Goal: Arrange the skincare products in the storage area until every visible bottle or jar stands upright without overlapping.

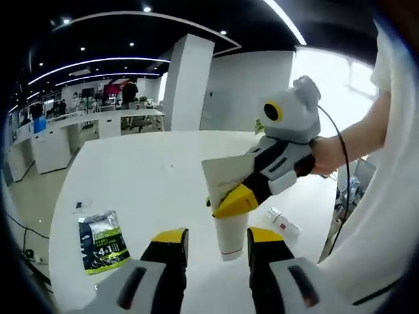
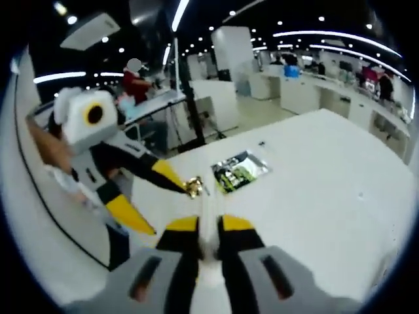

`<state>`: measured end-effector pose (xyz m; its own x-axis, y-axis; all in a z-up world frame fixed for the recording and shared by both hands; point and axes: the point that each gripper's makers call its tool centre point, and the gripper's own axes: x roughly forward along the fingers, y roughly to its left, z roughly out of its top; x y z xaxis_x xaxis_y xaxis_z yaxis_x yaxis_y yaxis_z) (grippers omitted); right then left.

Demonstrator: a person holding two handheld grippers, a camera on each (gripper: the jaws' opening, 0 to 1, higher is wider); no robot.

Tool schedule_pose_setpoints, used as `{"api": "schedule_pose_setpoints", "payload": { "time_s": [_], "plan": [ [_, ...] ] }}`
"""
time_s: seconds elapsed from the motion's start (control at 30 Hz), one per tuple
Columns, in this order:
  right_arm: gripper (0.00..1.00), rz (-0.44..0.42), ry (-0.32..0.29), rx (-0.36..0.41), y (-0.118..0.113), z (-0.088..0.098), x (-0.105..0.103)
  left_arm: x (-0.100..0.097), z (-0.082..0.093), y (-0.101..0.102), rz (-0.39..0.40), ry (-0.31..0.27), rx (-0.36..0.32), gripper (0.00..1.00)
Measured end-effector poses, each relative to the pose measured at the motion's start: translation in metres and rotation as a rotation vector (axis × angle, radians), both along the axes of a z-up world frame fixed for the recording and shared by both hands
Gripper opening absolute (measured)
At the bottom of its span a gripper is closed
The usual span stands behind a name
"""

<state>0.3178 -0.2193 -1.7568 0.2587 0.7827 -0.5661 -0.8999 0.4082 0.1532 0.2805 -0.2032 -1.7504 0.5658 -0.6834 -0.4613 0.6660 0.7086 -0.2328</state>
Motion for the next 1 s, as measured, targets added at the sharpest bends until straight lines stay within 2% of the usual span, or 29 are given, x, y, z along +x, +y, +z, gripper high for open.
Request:
{"api": "schedule_pose_setpoints", "payload": {
  "time_s": [0.2, 0.4, 0.57, 0.67, 1.0],
  "plan": [
    [0.09, 0.057, -0.036, -0.012, 0.002, -0.008, -0.002, -0.001, -0.002, 0.005, -0.007, 0.006, 0.003, 0.36],
    [0.09, 0.152, -0.074, 0.024, 0.008, -0.013, -0.008, -0.001, -0.002, 0.009, -0.011, 0.003, 0.013, 0.36],
    [0.09, 0.190, -0.101, 0.033, 0.008, -0.020, -0.012, -0.003, -0.004, 0.010, -0.022, 0.002, 0.030, 0.36],
    [0.10, 0.216, -0.108, 0.040, 0.009, -0.024, -0.016, -0.005, -0.004, 0.010, -0.024, 0.001, 0.040, 0.36],
    [0.12, 0.251, -0.105, 0.101, 0.006, -0.018, -0.016, -0.009, -0.006, 0.011, 0.003, 0.003, 0.037, 0.36]
  ]
}}
